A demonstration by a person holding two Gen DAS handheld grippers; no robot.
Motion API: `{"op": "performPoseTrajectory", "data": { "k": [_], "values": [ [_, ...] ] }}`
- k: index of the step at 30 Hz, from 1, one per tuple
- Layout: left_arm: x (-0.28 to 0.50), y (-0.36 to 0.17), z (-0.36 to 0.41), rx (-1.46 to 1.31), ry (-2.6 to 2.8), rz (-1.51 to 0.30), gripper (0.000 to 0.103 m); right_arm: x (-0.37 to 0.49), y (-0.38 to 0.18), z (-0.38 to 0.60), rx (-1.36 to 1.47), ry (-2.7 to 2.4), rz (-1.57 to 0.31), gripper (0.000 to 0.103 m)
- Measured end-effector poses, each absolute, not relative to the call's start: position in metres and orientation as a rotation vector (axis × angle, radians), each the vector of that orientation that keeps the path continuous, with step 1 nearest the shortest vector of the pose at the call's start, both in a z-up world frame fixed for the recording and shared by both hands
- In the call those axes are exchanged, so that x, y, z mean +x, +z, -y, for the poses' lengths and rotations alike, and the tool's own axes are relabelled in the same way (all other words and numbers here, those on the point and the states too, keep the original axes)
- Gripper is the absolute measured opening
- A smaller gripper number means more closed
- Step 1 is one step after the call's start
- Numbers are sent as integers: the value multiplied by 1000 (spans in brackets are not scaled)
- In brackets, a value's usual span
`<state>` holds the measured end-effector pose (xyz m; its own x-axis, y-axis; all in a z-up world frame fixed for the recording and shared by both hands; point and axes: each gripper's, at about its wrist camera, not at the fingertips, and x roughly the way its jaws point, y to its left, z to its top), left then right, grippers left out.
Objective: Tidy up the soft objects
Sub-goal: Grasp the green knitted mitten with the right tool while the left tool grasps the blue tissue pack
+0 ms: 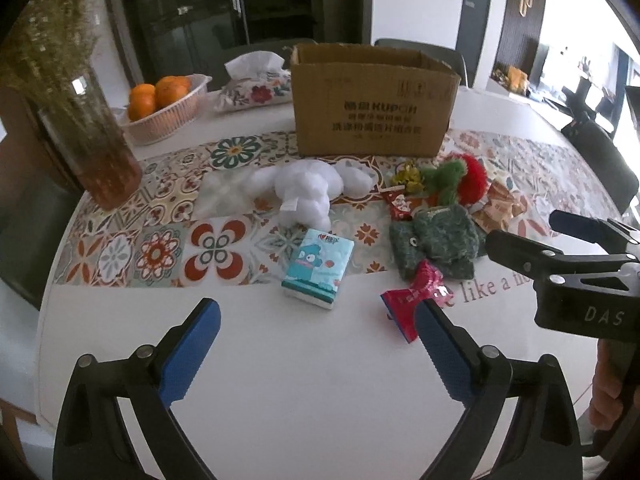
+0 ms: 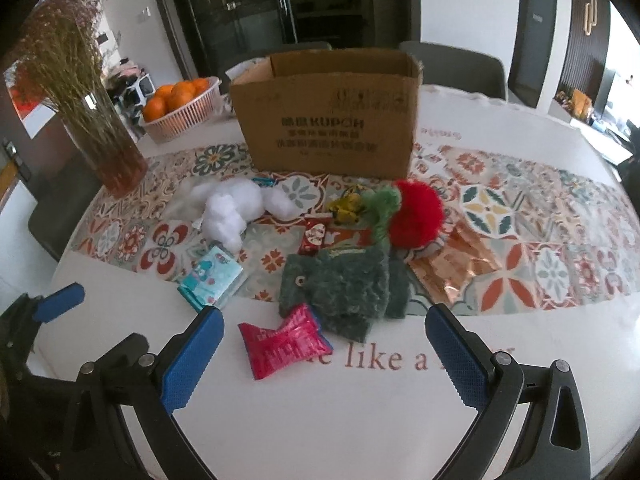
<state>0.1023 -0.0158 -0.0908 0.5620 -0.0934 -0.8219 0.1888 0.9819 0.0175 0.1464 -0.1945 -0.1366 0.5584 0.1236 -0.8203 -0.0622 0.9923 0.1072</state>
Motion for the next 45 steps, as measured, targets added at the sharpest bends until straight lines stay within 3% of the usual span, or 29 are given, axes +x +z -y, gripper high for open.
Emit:
{"op": "performPoseTrajectory", "data": {
  "k": [10, 22, 35, 40, 45],
  "values": [
    [154, -129, 18, 160, -232, -1041, 96, 185, -177, 194, 95, 63, -1074, 102],
    [194, -175, 22, 120, -290, -1153, 87, 214, -210, 199, 116, 23, -1158, 87],
    [217, -205, 25, 123, -286, -1232, 68, 228, -232, 204, 143, 24, -1200, 78],
    [223, -210, 25, 115, -273, -1237, 59, 228, -232, 201, 142, 40, -1194, 69],
    [224, -208, 26, 101, -270, -1236, 57, 226, -233, 200, 117, 19, -1189, 53]
  ]
}}
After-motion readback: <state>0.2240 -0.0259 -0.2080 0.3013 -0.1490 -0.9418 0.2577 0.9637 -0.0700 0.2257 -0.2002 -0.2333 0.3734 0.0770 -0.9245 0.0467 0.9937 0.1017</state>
